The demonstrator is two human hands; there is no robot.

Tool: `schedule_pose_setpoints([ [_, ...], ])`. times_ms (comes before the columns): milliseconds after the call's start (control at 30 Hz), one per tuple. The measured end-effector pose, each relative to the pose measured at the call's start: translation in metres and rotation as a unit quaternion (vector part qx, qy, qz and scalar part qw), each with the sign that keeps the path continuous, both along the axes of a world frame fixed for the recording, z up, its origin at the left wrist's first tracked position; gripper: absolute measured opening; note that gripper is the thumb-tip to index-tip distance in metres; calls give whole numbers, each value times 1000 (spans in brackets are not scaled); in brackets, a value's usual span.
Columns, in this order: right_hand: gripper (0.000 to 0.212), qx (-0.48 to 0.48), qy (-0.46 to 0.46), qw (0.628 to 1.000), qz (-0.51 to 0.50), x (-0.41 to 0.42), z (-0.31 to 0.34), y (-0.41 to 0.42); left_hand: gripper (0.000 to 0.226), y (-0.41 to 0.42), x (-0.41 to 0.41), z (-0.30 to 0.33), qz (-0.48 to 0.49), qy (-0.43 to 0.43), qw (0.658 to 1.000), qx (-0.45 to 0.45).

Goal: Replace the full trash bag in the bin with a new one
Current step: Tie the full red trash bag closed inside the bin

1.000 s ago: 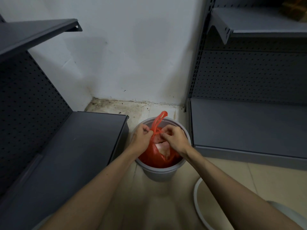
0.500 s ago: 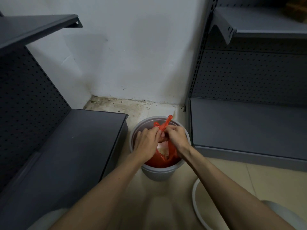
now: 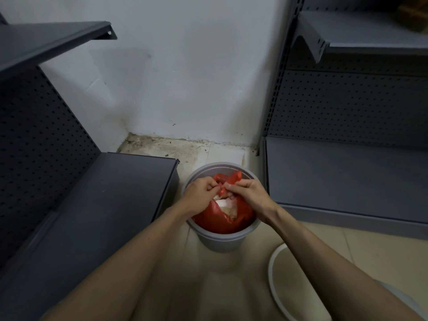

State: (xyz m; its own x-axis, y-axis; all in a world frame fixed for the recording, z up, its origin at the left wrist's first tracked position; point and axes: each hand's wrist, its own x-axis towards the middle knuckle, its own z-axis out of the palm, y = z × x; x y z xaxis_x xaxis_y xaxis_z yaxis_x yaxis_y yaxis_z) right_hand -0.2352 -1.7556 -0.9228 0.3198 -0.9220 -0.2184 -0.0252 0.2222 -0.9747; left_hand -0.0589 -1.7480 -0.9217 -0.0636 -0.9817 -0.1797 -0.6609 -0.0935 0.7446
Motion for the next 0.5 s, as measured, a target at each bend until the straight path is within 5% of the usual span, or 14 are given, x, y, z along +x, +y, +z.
schedule_pose_setpoints([
  [200, 10, -175, 142, 974, 22, -6, -2, 4, 24, -3, -3, 13, 42, 76, 994, 71],
  [333, 14, -200, 184, 962, -19, 0, -7, 6, 26, -2, -6, 17, 95, 109, 983, 110],
  [500, 12, -184, 152, 970, -56, 8, -10, 6, 34, -4, -7, 13, 20, 102, 980, 171],
])
